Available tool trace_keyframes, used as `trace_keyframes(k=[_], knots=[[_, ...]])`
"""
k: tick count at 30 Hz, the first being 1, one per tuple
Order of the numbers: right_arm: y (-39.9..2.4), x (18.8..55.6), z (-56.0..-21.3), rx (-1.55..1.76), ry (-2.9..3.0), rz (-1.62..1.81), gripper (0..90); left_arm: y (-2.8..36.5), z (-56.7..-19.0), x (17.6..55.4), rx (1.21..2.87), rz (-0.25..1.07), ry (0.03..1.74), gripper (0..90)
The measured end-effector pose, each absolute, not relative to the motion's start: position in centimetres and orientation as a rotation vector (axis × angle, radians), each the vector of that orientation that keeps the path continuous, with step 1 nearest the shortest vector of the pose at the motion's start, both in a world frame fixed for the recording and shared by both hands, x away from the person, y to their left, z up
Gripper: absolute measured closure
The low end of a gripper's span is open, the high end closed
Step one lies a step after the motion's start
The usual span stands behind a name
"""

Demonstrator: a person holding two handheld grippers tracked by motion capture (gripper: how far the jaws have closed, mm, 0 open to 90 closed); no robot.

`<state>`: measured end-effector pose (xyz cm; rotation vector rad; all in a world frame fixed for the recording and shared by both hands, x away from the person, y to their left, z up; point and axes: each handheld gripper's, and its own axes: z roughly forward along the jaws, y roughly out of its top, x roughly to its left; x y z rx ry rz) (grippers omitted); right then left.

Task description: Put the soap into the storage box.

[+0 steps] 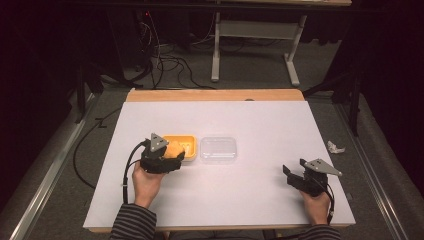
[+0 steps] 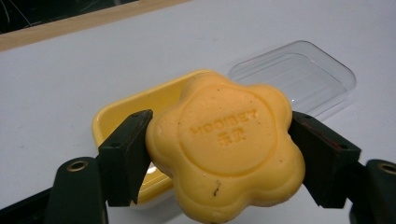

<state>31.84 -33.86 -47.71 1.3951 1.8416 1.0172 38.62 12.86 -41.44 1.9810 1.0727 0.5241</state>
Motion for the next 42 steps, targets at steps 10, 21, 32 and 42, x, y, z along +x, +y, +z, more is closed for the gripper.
trace_keyframes(k=[10, 21, 32, 42], knots=[[-33.9, 31.8, -47.7, 1.395, 1.840, 1.019, 29.0, 13.2, -42.1, 40.0, 1.969, 0.511, 1.128, 27.3], [-33.9, 31.8, -47.7, 1.394, 1.841, 1.018, 29.0, 13.4, -42.9, 41.5, 1.950, 0.533, 1.179, 27.3], [-33.9, 31.8, -47.7, 1.396, 1.840, 1.016, 29.0, 13.2, -44.1, 42.9, 1.964, 0.532, 1.224, 27.3], [-33.9, 31.8, -47.7, 1.393, 1.841, 1.019, 29.0, 13.0, -45.1, 43.8, 1.962, 0.534, 1.271, 27.3]])
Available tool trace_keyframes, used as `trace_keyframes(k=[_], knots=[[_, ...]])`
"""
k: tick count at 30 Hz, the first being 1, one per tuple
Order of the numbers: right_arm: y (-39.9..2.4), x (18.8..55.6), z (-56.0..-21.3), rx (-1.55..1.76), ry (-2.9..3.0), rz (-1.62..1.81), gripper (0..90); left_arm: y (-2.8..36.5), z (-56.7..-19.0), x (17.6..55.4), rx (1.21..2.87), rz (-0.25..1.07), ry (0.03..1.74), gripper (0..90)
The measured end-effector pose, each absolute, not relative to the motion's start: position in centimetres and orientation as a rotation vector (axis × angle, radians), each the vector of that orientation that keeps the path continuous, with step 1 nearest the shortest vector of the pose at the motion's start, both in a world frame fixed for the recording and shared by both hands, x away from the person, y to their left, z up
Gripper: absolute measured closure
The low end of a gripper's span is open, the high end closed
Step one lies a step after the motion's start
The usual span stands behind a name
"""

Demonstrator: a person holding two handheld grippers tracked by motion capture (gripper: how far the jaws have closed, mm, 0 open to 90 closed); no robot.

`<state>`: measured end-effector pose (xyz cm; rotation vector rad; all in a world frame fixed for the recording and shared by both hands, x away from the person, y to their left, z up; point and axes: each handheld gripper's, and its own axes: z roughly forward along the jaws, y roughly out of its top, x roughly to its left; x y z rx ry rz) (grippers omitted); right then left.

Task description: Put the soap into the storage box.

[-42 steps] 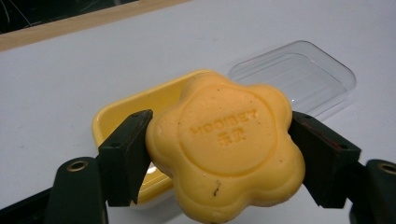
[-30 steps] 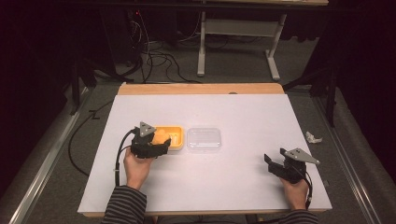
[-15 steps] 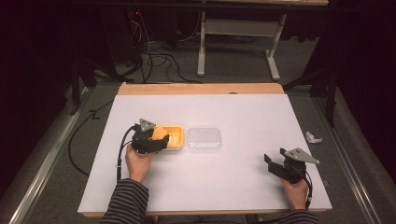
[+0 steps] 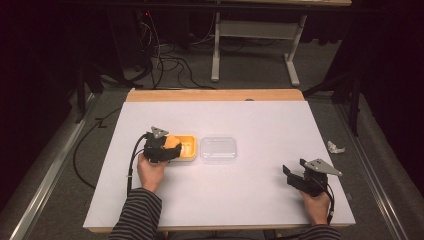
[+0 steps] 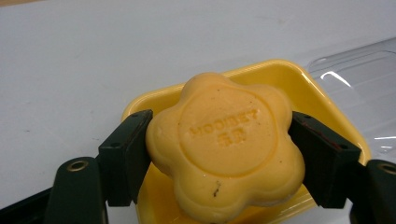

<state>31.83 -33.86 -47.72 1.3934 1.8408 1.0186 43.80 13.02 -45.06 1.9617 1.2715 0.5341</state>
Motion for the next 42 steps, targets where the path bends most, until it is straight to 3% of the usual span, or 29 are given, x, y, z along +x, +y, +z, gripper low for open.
trace_keyframes(k=[24, 29, 42], knots=[[-33.8, 31.8, -47.7, 1.398, 1.841, 1.013, 29.0, 12.2, -46.5, 44.3, 2.033, 0.538, 1.255, 26.8], [-33.8, 31.8, -47.7, 1.399, 1.842, 1.012, 29.0, 12.0, -45.6, 43.8, 1.966, 0.582, 1.220, 22.7], [-33.8, 31.9, -47.7, 1.388, 1.847, 1.008, 29.0, 12.5, -44.6, 43.0, 1.963, 0.551, 1.178, 19.2]])
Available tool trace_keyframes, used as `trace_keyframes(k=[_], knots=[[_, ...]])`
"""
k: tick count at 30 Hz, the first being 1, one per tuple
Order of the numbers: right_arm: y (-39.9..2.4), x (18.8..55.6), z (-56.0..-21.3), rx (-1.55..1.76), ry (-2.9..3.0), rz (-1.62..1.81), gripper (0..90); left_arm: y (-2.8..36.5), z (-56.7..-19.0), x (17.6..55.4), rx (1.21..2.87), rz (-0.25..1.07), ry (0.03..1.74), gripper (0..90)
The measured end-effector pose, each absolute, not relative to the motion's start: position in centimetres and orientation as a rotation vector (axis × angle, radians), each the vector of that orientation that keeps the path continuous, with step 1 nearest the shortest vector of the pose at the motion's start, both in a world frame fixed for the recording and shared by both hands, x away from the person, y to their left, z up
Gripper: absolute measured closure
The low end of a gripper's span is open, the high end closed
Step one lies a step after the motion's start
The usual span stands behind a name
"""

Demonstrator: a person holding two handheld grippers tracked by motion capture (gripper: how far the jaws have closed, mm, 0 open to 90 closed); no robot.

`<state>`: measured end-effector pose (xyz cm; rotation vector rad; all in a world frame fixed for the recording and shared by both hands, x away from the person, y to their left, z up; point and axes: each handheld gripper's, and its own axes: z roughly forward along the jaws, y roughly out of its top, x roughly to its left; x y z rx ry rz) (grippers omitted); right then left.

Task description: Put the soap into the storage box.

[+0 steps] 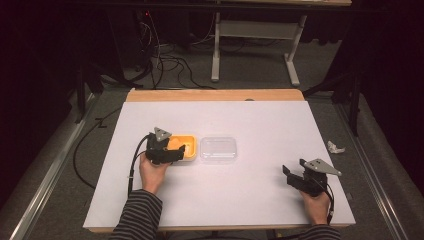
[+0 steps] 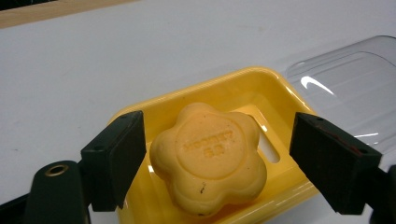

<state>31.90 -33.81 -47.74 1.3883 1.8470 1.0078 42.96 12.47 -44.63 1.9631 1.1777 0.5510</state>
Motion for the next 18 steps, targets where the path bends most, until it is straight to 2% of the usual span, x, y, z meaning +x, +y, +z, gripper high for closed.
trace_keyframes(k=[18], knots=[[-33.8, 31.9, -47.7, 1.384, 1.849, 1.006, 28.9, 12.8, -43.5, 41.3, 1.964, 0.538, 1.127, 20.0]])
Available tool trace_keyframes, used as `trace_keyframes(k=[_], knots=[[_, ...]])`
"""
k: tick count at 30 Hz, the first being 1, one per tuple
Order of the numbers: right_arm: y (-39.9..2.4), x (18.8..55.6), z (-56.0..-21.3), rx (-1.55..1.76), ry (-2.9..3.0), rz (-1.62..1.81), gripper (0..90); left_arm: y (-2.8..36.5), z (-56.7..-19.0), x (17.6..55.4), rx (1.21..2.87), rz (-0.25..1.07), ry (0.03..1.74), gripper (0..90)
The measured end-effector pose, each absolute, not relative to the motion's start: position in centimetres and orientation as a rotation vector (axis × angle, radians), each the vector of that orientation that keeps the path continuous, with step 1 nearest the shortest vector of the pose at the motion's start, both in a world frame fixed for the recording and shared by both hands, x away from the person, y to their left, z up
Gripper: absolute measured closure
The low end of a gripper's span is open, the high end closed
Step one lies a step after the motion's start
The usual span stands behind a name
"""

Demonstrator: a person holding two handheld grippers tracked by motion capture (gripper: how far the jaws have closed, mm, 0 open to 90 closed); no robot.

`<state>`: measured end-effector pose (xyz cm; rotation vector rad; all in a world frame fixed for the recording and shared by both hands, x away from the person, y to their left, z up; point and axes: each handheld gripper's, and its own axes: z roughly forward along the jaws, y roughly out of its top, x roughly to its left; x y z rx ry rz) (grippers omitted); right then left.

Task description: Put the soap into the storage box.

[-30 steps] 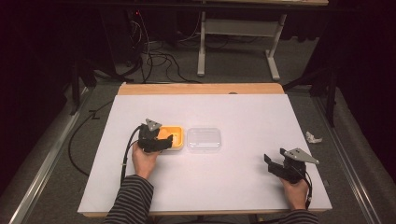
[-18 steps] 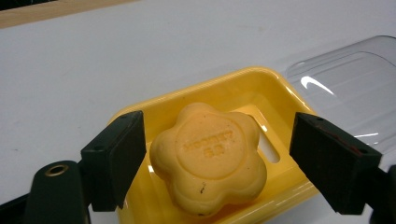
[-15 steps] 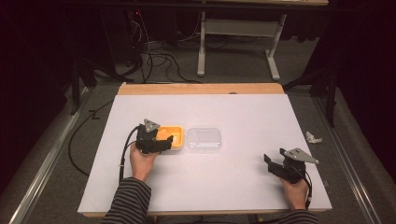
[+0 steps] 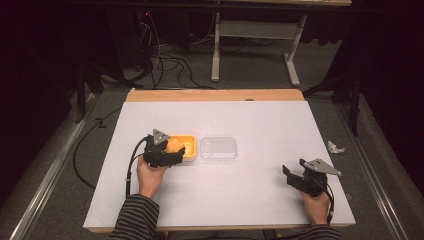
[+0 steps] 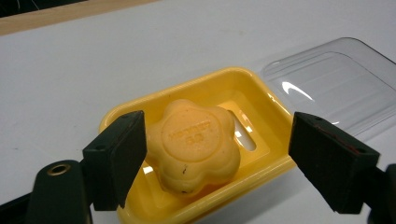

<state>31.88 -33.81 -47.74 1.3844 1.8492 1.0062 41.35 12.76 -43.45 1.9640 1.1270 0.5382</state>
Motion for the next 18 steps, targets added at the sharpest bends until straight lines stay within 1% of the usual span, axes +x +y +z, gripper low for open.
trace_keyframes(k=[18], knots=[[-33.8, 31.9, -47.7, 1.384, 1.850, 1.007, 28.9, 12.9, -42.4, 39.9, 1.947, 0.527, 1.081, 21.5]])
